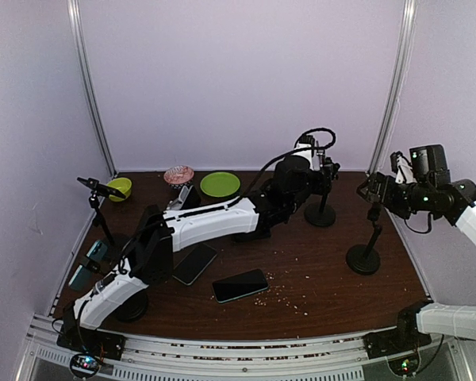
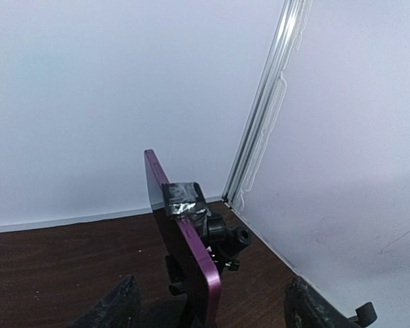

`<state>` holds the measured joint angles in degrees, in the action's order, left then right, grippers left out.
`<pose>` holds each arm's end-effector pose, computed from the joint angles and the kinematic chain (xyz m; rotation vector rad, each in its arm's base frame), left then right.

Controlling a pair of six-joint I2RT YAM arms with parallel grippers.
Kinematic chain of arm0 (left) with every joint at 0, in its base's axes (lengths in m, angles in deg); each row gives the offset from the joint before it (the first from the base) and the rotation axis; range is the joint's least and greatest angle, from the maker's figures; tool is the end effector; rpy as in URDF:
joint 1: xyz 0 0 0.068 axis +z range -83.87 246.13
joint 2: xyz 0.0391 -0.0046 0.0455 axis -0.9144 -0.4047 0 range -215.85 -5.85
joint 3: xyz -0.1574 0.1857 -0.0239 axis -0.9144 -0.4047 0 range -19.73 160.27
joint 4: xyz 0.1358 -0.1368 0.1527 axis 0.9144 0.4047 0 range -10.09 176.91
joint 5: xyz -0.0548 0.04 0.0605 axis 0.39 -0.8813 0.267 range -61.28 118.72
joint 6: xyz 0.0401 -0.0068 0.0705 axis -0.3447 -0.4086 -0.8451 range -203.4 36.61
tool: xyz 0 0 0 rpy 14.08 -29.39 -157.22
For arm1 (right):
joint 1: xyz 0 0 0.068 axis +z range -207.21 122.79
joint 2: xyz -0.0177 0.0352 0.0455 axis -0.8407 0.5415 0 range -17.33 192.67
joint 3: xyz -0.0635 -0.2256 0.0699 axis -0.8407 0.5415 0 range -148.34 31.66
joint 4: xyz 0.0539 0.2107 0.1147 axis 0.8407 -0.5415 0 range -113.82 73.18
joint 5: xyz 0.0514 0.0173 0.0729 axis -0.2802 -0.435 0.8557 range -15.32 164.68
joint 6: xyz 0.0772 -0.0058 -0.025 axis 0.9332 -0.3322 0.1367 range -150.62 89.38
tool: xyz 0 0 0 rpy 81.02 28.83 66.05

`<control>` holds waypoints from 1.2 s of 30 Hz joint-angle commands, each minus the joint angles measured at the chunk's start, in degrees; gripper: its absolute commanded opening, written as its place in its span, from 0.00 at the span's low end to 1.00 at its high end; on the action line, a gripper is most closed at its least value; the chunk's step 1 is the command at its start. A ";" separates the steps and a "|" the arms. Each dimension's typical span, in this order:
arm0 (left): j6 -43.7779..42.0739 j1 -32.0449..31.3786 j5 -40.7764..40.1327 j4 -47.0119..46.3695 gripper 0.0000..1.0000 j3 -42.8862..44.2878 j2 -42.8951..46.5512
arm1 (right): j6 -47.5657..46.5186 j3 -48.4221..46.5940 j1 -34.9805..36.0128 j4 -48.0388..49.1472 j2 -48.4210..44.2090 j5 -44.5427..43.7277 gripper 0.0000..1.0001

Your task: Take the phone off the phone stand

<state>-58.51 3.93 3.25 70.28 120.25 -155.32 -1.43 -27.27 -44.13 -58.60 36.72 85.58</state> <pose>0.3044 -0.5122 0.2546 0.1675 1.6237 -0.8384 0.2104 0.0627 0.2967 0.2107 2.2618 0.6109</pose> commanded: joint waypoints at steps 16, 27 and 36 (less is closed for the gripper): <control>-0.69 2.74 6.54 -7.40 0.41 6.97 -7.06 | 0.60 0.48 -0.43 0.43 -2.21 0.97 0.99; 0.90 3.34 7.27 -6.74 0.43 8.38 -8.46 | 0.96 0.76 -0.43 -0.47 -2.70 1.52 0.99; 2.10 3.48 5.98 -7.61 0.33 12.86 -12.39 | 0.97 2.00 -0.42 -0.05 -2.80 1.43 1.00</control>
<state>-56.85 6.95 9.68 65.49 131.14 -166.22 -0.40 -25.33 -44.13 -58.84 34.01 87.30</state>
